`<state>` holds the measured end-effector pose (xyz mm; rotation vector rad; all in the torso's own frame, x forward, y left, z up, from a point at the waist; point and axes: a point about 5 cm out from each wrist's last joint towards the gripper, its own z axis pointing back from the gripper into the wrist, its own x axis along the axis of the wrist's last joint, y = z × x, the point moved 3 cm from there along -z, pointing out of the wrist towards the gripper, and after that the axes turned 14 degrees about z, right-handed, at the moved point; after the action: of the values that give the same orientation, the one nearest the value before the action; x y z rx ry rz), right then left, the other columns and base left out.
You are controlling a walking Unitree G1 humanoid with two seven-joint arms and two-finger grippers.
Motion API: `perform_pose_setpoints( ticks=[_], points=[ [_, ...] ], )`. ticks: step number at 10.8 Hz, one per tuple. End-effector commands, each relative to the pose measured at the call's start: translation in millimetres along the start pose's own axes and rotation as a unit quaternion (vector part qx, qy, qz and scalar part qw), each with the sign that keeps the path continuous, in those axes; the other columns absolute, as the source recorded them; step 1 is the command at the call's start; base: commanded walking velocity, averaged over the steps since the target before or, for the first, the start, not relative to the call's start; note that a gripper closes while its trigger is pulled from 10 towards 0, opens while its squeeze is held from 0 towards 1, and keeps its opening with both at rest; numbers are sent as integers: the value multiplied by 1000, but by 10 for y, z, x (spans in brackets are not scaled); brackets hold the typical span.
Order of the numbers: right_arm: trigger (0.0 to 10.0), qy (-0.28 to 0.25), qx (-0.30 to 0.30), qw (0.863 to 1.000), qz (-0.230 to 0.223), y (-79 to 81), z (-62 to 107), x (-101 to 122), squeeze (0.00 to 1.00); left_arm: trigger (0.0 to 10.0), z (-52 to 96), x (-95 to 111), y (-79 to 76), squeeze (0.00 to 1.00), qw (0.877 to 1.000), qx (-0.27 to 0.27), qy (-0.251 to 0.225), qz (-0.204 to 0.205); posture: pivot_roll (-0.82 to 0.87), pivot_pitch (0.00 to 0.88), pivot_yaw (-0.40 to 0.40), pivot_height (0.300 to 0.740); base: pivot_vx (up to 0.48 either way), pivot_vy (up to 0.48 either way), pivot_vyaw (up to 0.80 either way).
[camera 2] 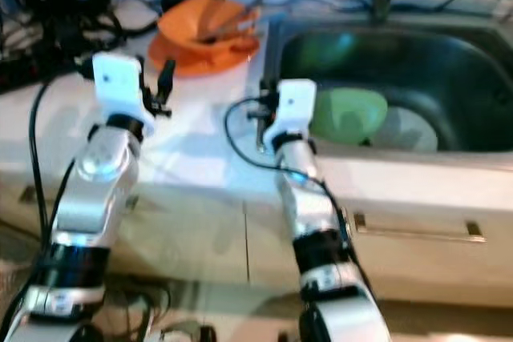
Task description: Kitchen organization
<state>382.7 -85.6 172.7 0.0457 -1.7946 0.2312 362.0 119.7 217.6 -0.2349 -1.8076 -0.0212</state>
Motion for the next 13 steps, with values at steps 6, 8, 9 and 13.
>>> perform_pose_setpoints(
  ticks=[6,8,9,13],
  points=[
    [10000,2,-9,1000,-4,-74,7,-14,0,10000,-6,24,-177,0,999,-36,-5,19,115,86,33,740,231,0,0],
    [10000,3,-9,1000,-5,-66,10,-20,0,10000,-4,-24,-213,0,997,-61,24,40,114,89,34,740,0,0,0],
    [10000,4,-10,1000,-5,-66,9,-21,0,10000,-35,-30,-147,0,994,-86,54,36,118,90,36,740,0,0,0],
    [10000,6,-12,1000,-10,-22,32,-34,0,10000,-331,-90,144,0,979,-120,163,9,114,97,74,740,0,0,0]
  ],
)
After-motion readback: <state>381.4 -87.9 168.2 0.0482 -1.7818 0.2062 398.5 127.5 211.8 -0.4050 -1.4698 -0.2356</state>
